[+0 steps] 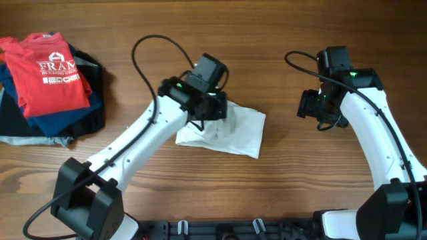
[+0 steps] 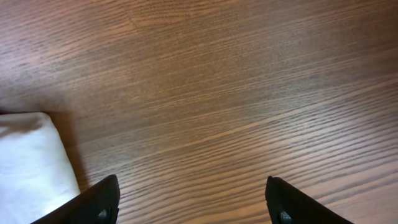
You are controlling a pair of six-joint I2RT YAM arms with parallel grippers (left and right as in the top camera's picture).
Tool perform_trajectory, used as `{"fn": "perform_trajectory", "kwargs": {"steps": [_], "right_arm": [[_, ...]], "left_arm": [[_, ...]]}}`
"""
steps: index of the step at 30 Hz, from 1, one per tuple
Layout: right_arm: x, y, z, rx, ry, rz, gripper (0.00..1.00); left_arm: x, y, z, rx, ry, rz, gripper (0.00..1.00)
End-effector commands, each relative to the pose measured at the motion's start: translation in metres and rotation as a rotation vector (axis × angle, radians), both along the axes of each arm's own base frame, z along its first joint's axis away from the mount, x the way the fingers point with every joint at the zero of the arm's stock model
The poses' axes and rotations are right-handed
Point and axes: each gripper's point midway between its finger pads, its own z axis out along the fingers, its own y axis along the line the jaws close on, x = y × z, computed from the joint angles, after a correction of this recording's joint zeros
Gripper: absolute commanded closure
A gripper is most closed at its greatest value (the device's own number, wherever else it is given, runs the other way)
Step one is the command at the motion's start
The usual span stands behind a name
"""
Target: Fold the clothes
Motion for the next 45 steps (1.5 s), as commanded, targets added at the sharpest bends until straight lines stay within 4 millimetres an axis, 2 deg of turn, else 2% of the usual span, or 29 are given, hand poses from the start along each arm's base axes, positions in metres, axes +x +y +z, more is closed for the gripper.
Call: {"fn": "perform_trajectory", "kwargs": {"steps": [1, 8, 15, 18, 19, 20, 22, 25, 26, 28, 30, 33, 37, 40, 45], "right_arm": [[-0.001, -0.005, 0.005, -0.026, -0.008, 0.014, 0.24], [-0.001, -0.004, 0.005, -0.019, -0.006, 0.024, 0.24], [-0.002, -0.004, 0.005, -0.02, 0.001, 0.024, 0.24], [-0.002, -0.004, 0.005, -0.019, 0.001, 0.024, 0.24], [-0.002, -0.003, 0.005, -0.015, 0.001, 0.024, 0.24], [-0.002, -0.001, 0.004, -0.004, 0.002, 0.026, 0.24], [-0.003, 0.001, 0.004, 0.007, 0.002, 0.026, 0.24], [-0.004, 0.002, 0.004, 0.013, 0.007, 0.021, 0.24], [-0.004, 0.003, 0.004, 0.021, 0.008, 0.021, 0.24], [-0.004, 0.006, 0.003, 0.038, 0.008, 0.034, 0.24], [-0.002, 0.014, 0.003, 0.077, 0.004, 0.068, 0.24], [0.001, 0.059, 0.007, 0.296, -0.02, 0.319, 0.29], [0.0, 0.081, 0.009, 0.341, -0.029, 0.379, 0.29], [0.004, 0.111, 0.01, 0.364, -0.059, 0.47, 0.28], [-0.003, 0.156, -0.002, 0.382, -0.03, 0.543, 0.27]], "left_arm": [[-0.001, -0.013, 0.006, -0.007, -0.024, 0.022, 0.92], [-0.014, -0.031, -0.003, 0.001, -0.013, -0.034, 0.91], [-0.027, -0.053, -0.02, 0.016, 0.01, -0.095, 0.9], [-0.031, -0.067, -0.018, -0.005, -0.015, -0.127, 0.89], [-0.031, -0.071, -0.017, -0.013, -0.023, -0.134, 0.86], [-0.033, -0.079, -0.015, -0.03, -0.041, -0.149, 0.77], [-0.035, -0.087, -0.012, -0.044, -0.055, -0.164, 0.68], [-0.036, -0.089, -0.012, -0.04, -0.07, -0.2, 0.53], [-0.036, -0.087, -0.01, -0.034, -0.072, -0.208, 0.51], [-0.035, -0.079, -0.003, -0.013, -0.095, -0.248, 0.5], [-0.023, -0.056, 0.008, 0.042, -0.139, -0.196, 0.5], [0.007, 0.007, 0.026, 0.174, -0.208, -0.004, 0.5], [0.04, 0.063, 0.031, 0.17, -0.193, 0.168, 0.48], [0.057, 0.079, 0.016, 0.048, -0.097, 0.212, 0.49], [0.07, 0.079, -0.027, -0.058, 0.044, 0.205, 0.5]]}}
